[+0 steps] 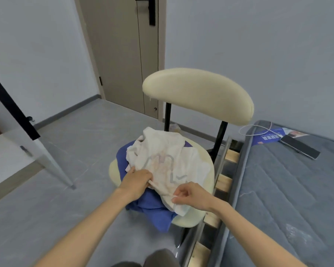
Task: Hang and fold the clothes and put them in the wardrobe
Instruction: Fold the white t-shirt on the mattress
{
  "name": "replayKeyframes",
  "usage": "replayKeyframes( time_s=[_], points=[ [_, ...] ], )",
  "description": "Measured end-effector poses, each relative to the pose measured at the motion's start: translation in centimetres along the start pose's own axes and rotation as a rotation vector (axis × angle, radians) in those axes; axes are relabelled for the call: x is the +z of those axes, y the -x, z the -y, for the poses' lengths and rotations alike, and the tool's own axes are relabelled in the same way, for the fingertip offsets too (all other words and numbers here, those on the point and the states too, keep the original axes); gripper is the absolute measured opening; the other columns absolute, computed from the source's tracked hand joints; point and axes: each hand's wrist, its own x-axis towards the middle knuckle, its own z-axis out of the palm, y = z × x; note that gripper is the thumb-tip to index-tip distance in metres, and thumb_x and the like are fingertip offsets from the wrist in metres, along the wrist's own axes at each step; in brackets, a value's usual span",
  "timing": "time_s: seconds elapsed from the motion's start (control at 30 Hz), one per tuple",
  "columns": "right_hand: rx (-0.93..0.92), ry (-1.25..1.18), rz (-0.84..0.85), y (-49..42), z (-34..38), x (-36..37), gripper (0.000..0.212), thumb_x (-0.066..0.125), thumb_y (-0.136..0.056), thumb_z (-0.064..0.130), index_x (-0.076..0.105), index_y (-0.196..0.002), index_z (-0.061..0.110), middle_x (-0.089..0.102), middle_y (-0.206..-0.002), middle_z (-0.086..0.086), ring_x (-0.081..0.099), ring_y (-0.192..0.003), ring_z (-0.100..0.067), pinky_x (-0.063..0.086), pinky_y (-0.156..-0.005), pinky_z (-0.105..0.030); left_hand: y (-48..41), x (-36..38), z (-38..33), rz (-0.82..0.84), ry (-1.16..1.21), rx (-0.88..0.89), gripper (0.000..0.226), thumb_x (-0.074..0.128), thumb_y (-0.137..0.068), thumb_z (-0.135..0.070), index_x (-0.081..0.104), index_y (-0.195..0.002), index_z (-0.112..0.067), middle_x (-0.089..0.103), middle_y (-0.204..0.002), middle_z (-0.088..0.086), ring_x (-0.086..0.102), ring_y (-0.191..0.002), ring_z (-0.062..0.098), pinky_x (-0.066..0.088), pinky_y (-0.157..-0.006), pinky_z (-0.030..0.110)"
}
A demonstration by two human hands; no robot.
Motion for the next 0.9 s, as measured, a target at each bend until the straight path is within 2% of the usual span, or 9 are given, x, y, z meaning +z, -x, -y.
replayKeyframes(
  time_s=[0.13,0.27,0.33,0.4,0.47,0.57,0.67,0.8,0.9],
  points=[
    [0.047,0.077,-0.125,0.6,-1.9,-0.6,0.019,0.064,-0.086,0.017,0.06,-0.104,0.022,0.061,-0.107,0.005,0.055,-0.102,-0.014,0.04,-0.086,-0.019,0.5,0.4,-1.1,-0.144,0.057,-0.065,0.014,0.035,-0.093,-0.012,0.045,-0.087,-0.019,0.059,-0.091,0.0,0.053,-0.086,0.024,0.031,-0.064,0.033],
    [0.046,0.145,-0.145,0.3,-1.5,-0.7,0.081,0.075,-0.075,0.043,0.031,-0.142,0.031,0.031,-0.139,0.009,0.027,-0.128,-0.014,0.025,-0.105,-0.029,-0.6,-0.8,-0.9,-0.288,0.434,-0.147,0.017,0.037,-0.094,-0.01,0.05,-0.093,-0.021,0.06,-0.085,-0.003,0.053,-0.077,0.021,0.042,-0.065,0.036],
    [0.081,0.202,-0.155,-0.5,-0.5,-0.3,0.092,0.073,-0.071,0.052,0.022,-0.146,0.037,0.02,-0.147,0.007,0.023,-0.133,-0.022,0.029,-0.105,-0.036,-1.7,-2.2,-1.5,-0.365,0.672,-0.156,0.021,0.039,-0.094,-0.006,0.053,-0.096,-0.02,0.06,-0.086,-0.005,0.055,-0.076,0.014,0.044,-0.068,0.028],
    [0.103,0.22,-0.219,-1.7,0.5,0.1,0.069,0.066,-0.079,0.049,0.036,-0.139,0.033,0.03,-0.145,0.002,0.035,-0.13,-0.025,0.037,-0.098,-0.037,-2.9,-3.9,-2.3,-0.43,0.883,-0.149,0.024,0.041,-0.093,-0.001,0.056,-0.093,-0.02,0.06,-0.09,-0.007,0.055,-0.078,0.008,0.046,-0.07,0.021],
    [0.089,0.223,-0.379,-2.8,1.6,-0.3,0.01,0.052,-0.093,0.037,0.054,-0.099,0.029,0.058,-0.117,-0.003,0.055,-0.11,-0.028,0.042,-0.078,-0.034,-3.9,-5.6,-2.7,-0.472,0.969,-0.118,0.027,0.044,-0.092,0.0,0.058,-0.088,-0.022,0.062,-0.09,-0.006,0.056,-0.077,0.004,0.046,-0.067,0.015],
    [0.037,0.044,-0.676,-3.6,3.5,-3.2,0.024,0.041,-0.094,0.009,0.054,-0.083,0.026,0.061,-0.083,0.001,0.06,-0.085,-0.028,0.046,-0.065,-0.034,-4.8,-8.5,-2.7,-0.543,0.938,-0.062,0.028,0.045,-0.089,0.003,0.057,-0.085,-0.022,0.061,-0.084,-0.012,0.054,-0.073,-0.004,0.041,-0.065,0.01],
    [-0.03,-0.205,-0.892,-2.7,6.8,-7.9,0.037,0.037,-0.089,-0.004,0.064,-0.108,0.013,0.063,-0.096,-0.001,0.06,-0.093,-0.023,0.052,-0.083,-0.042,-5.3,-11.8,-2.8,-0.594,0.924,-0.011,0.024,0.046,-0.089,0.004,0.058,-0.087,-0.016,0.06,-0.083,-0.012,0.054,-0.075,-0.005,0.041,-0.068,0.013],
    [-0.243,-0.227,-1.046,1.3,12.3,-13.7,0.04,0.036,-0.085,-0.01,0.063,-0.108,0.01,0.061,-0.096,0.004,0.055,-0.088,-0.01,0.041,-0.07,-0.011,-5.6,-17.3,-4.9,-0.688,0.94,0.06,0.019,0.048,-0.09,0.002,0.058,-0.088,-0.014,0.059,-0.083,-0.013,0.054,-0.078,0.003,0.041,-0.07,0.014],
    [-0.327,-0.228,-1.189,5.1,15.4,-17.0,0.041,0.037,-0.081,-0.01,0.064,-0.105,0.008,0.064,-0.095,0.004,0.054,-0.083,-0.005,0.038,-0.066,-0.002,-5.3,-22.4,-8.2,-0.785,0.973,0.16,0.016,0.049,-0.09,0.002,0.059,-0.091,-0.011,0.059,-0.083,-0.012,0.053,-0.076,0.0,0.039,-0.066,0.008]
  ],
)
